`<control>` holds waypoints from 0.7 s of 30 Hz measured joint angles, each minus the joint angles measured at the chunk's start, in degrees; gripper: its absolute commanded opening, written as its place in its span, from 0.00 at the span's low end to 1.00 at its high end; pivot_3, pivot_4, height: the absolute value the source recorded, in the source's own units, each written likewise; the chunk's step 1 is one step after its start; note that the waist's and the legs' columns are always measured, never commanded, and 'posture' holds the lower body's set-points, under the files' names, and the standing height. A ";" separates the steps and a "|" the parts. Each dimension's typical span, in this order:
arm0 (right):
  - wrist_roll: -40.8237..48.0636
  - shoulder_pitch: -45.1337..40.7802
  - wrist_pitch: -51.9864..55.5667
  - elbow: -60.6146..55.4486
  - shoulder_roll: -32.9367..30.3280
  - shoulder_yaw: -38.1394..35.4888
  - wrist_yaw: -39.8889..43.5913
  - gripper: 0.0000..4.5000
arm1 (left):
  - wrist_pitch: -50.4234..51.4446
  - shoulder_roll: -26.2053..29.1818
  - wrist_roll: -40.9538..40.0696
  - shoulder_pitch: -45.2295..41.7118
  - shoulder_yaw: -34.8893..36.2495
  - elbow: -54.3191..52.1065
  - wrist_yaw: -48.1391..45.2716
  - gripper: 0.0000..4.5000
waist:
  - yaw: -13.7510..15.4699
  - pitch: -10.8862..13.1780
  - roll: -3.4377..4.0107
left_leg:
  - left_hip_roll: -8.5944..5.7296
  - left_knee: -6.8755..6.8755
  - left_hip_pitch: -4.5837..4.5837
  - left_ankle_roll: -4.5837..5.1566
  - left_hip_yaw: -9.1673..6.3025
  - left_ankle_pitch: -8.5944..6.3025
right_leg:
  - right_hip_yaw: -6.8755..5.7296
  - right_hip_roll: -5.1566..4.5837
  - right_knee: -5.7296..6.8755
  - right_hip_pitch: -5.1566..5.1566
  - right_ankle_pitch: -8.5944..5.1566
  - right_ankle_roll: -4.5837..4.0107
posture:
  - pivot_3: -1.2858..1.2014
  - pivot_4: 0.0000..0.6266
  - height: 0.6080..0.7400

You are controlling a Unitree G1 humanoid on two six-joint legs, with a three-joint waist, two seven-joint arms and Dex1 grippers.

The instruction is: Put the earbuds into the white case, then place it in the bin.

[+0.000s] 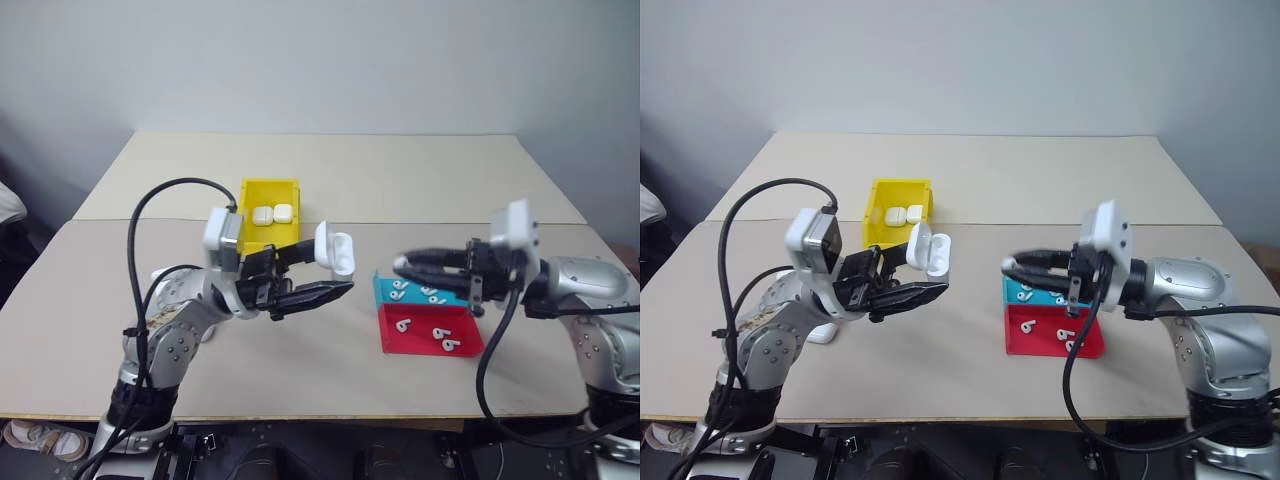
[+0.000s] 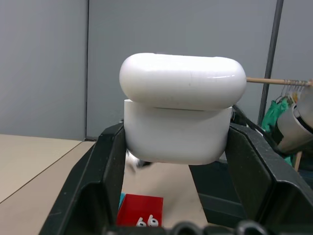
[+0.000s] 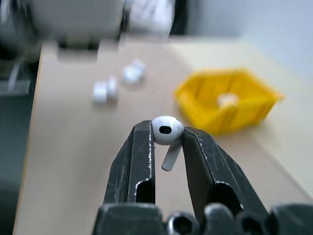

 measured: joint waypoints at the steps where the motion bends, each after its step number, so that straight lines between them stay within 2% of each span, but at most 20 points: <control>1: 2.98 -0.95 1.08 -1.09 1.99 -0.82 -3.24 0.15 | 0.00 -0.24 0.07 -0.39 -0.19 0.58 -0.17 0.61 | -0.02 0.00 0.00 | 0.01 -0.02 -0.01 0.00 0.00 0.00 | 0.00 0.01 -0.01 -0.01 0.00 0.00 | 0.52 0.24 1.00; 6: 14.22 -4.73 3.04 -5.70 8.08 -1.91 -15.93 0.15 | 0.00 -1.48 1.45 -2.58 -1.37 3.51 -0.78 0.61 | 0.07 0.00 0.01 | -0.01 -0.02 -0.12 0.01 0.02 0.00 | 0.00 0.00 -0.02 -0.09 0.01 -0.01 | 0.52 0.24 1.00; 9: 16.88 -5.52 3.06 -7.61 8.64 -0.63 -20.12 0.15 | -0.01 -2.23 2.61 -3.36 -2.30 4.98 -1.30 0.61 | 0.13 -0.01 0.01 | 0.00 -0.01 -0.12 0.01 0.01 -0.01 | -0.01 0.00 -0.03 -0.08 0.00 0.00 | 0.52 0.24 1.00; 15: 15.61 -3.79 2.88 -8.44 6.75 4.70 -21.21 0.15 | -0.02 -3.58 4.24 -5.32 -2.87 6.50 -2.09 0.61 | 0.06 -0.01 0.02 | 0.00 -0.01 -0.16 0.03 0.02 -0.01 | 0.00 0.00 -0.04 -0.12 0.00 0.00 | 0.52 0.24 1.00; 21: 12.82 -1.98 0.91 -8.14 4.79 5.49 -20.25 0.15 | 0.02 -3.64 4.60 -5.32 -2.84 6.60 -2.75 0.61 | 0.06 -0.01 0.02 | 0.00 -0.01 -0.19 0.03 0.00 -0.01 | -0.01 0.01 -0.02 -0.15 0.00 0.00 | 0.52 0.24 1.00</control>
